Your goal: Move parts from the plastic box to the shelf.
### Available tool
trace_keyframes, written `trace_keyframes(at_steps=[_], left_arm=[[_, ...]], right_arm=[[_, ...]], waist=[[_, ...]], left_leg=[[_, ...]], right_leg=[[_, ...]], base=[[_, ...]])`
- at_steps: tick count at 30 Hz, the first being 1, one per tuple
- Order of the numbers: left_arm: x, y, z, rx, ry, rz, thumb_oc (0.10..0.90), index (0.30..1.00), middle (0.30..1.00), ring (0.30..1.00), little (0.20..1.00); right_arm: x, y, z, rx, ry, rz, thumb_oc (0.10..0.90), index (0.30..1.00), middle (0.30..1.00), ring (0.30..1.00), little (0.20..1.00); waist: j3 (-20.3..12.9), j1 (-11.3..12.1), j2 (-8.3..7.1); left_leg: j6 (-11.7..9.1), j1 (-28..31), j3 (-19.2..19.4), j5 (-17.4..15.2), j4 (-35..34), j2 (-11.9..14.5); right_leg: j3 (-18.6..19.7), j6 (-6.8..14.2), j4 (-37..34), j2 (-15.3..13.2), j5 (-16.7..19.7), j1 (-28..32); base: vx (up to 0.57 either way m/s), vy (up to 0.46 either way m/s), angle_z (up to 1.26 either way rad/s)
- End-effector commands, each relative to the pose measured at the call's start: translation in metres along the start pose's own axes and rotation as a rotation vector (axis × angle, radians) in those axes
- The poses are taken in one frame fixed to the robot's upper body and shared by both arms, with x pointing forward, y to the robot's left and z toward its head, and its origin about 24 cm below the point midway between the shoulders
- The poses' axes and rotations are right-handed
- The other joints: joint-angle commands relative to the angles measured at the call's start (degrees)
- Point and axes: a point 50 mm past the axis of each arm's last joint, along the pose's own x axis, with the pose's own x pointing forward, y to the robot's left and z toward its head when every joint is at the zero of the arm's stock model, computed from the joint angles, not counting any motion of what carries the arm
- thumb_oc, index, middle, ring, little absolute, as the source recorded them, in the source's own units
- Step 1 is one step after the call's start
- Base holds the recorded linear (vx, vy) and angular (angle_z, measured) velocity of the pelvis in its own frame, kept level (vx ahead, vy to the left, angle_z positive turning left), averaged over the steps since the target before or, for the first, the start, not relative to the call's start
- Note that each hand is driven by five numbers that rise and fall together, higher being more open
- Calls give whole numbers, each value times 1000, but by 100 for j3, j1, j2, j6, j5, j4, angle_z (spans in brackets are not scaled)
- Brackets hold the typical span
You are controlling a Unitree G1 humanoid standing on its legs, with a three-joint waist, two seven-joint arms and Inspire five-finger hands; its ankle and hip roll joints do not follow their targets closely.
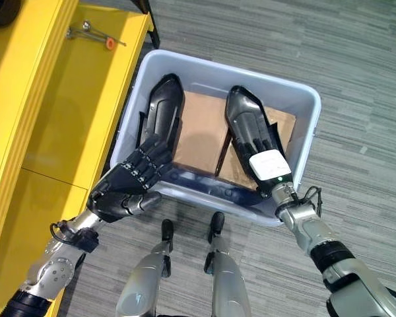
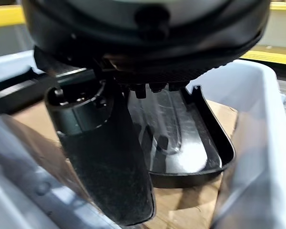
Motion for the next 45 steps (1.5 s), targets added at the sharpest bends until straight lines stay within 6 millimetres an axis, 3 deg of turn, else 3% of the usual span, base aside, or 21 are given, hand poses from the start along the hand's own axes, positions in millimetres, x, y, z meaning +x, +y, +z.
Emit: trace_keyframes(at_steps=[1, 7, 11, 22, 30, 34, 39, 45], left_arm=[[16, -23, 21, 15, -152, -173, 900, 1000, 1000, 1000, 1000], [19, -25, 23, 8, -153, -196, 900, 1000, 1000, 1000, 1000], [18, -27, 23, 17, -136, -207, 900, 1000, 1000, 1000, 1000], [21, -28, 25, 21, -119, -223, 900, 1000, 1000, 1000, 1000], [23, -27, 24, 26, -105, -205, 900, 1000, 1000, 1000, 1000], [22, -27, 22, 20, -117, -201, 900, 1000, 1000, 1000, 1000], [21, -29, 22, 7, -136, -210, 900, 1000, 1000, 1000, 1000], [18, -30, 24, -8, -144, -213, 900, 1000, 1000, 1000, 1000]], right_arm=[[17, -43, -20, -113, 72, -228, 900, 1000, 1000, 1000, 1000], [19, -46, -41, -102, 201, -258, 900, 1000, 1000, 1000, 1000], [8, -25, -55, -99, 298, -164, 900, 1000, 1000, 1000, 1000], [0, -1, -61, -81, 292, -4, 900, 1000, 1000, 1000, 1000], [8, -21, -60, -218, 271, -178, 900, 1000, 1000, 1000, 1000], [6, -25, -56, -388, 212, -262, 900, 1000, 1000, 1000, 1000], [2, -32, -57, -433, 204, -373, 900, 1000, 1000, 1000, 1000], [-1, -33, -55, -460, 139, -387, 900, 1000, 1000, 1000, 1000]], waist=[[-171, -25, 236], [-171, -3, 317], [-171, 18, 349], [-171, 67, 393], [-171, 80, 447], [-171, 41, 506], [-171, -5, 579], [-171, -55, 615]], left_leg=[[114, -365, 45, -47, 104, -91], [125, -541, 34, -42, 106, -145], [120, -604, 33, -27, 87, -147], [137, -728, 66, -8, 96, -148], [145, -1004, 88, 10, 189, -172], [140, -1124, 128, 34, 146, -206], [143, -1106, 194, 44, 73, -229], [140, -1093, 248, 14, 111, -223]], right_leg=[[85, 386, 1451, -15, -1590, -94], [64, 384, 1535, -40, -1590, -318], [39, 377, 1550, -51, -1579, -398], [-28, 381, 1627, -103, -1563, -568], [-64, 380, 1793, -143, -1571, -883], [-63, 399, 1786, -164, -1552, -1034], [-19, 413, 1748, -216, -1534, -1075], [14, 428, 1793, -280, -1551, -1104]], base=[[0, 0, 0], [-24, -3, 0], [0, 0, 0], [-2, -5, 1], [-13, -13, 2], [-31, 38, -2], [-17, 48, -2], [4, 20, 0]])
